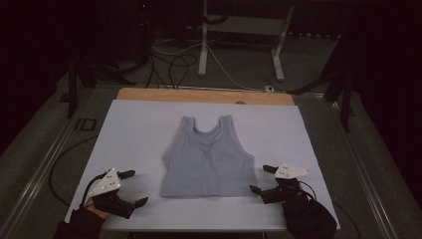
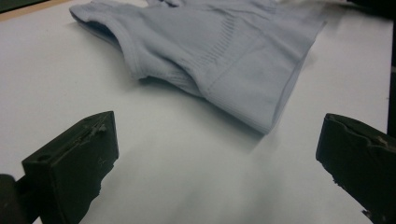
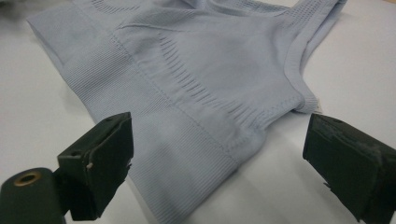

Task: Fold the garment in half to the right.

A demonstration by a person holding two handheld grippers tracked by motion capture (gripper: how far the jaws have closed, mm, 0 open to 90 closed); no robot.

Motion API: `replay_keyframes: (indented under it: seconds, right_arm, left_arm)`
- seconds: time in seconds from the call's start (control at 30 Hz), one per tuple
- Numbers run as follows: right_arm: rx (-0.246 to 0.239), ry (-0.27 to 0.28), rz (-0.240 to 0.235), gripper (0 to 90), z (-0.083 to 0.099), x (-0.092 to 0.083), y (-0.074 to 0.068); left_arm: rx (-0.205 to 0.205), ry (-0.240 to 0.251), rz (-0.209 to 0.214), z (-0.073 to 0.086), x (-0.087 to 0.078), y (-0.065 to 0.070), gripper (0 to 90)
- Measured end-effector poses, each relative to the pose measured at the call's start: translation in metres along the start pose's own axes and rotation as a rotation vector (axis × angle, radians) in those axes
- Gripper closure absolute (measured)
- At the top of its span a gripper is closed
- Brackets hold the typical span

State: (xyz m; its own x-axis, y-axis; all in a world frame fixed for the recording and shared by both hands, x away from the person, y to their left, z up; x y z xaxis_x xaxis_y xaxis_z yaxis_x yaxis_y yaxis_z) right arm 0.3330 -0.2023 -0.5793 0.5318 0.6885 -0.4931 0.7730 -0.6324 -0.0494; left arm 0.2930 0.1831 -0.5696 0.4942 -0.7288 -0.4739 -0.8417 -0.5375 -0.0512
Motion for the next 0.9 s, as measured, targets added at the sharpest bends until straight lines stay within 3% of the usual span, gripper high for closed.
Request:
replay_keyframes:
  seconds: [0.9]
  right_arm:
    - [-0.018, -0.024, -0.028, 8.6, 0.0, 0.001, -0.012]
  left_arm:
    - [0.022, -0.017, 0.055, -0.004, 0.004, 0.009, 0.2]
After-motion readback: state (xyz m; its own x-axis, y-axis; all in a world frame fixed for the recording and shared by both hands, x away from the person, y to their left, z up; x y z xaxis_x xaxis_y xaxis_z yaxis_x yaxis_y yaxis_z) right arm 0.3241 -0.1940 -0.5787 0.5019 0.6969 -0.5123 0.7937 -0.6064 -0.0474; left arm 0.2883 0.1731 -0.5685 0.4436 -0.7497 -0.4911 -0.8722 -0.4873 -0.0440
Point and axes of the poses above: each handheld gripper's, and its own axes: x roughly forward along the jaws, z roughly out of its underside, y roughly to its right, the point moved 10 cm from there along x, roughly forward along the jaws, and after that the axes turned 3 degrees about x, right-handed, at the moved point
